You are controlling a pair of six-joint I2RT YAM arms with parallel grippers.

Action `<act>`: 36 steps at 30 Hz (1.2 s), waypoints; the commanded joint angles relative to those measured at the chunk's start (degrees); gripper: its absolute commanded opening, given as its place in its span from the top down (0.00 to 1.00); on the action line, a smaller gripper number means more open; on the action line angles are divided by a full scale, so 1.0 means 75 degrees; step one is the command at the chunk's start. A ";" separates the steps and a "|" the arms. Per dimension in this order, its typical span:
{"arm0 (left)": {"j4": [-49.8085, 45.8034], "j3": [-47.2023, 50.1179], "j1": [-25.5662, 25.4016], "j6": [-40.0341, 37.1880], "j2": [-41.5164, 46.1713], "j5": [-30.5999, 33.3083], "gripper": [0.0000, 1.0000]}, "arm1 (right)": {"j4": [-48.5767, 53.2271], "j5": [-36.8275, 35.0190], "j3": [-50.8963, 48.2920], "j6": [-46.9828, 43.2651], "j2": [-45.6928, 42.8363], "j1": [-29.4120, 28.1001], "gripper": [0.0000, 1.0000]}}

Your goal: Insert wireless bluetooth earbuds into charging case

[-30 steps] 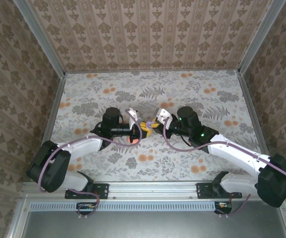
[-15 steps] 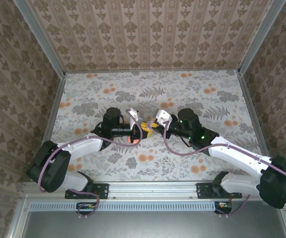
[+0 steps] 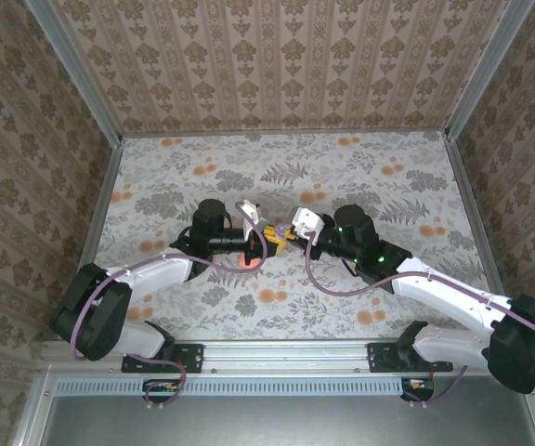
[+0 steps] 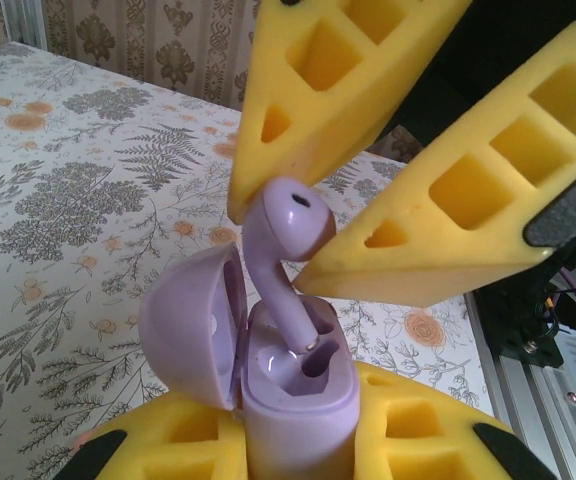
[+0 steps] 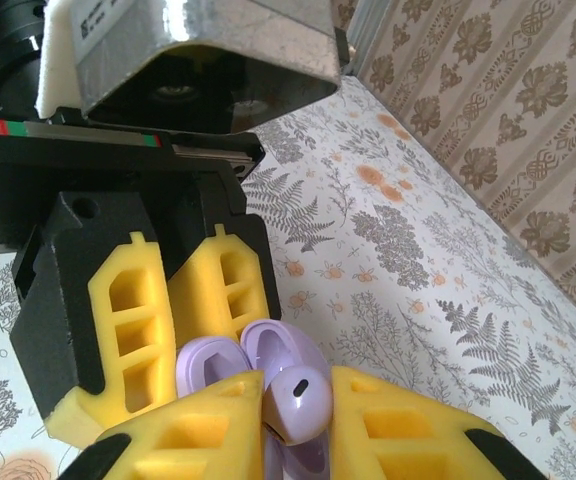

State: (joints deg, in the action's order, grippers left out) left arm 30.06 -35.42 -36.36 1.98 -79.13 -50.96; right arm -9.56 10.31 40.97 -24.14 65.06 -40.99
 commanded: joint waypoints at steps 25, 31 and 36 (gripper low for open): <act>-0.0081 -0.0178 -0.0027 -0.0262 0.0559 0.0492 0.83 | 0.0578 -0.0769 -0.0072 -0.0733 -0.0032 -0.0405 0.79; -0.0243 -0.0126 -0.0027 -0.0484 0.0718 0.0659 0.83 | 0.0598 -0.0589 -0.0085 -0.0906 -0.0051 -0.0509 0.79; -0.0582 -0.0158 -0.0096 -0.0899 0.0818 0.0706 0.83 | 0.0619 -0.0601 -0.0037 -0.0999 -0.0020 -0.0572 0.79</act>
State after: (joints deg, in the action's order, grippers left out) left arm 24.82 -35.40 -36.51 -1.17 -75.24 -46.24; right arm -8.62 5.02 40.97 -30.28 64.93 -44.29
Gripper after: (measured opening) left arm 0.195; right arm 0.208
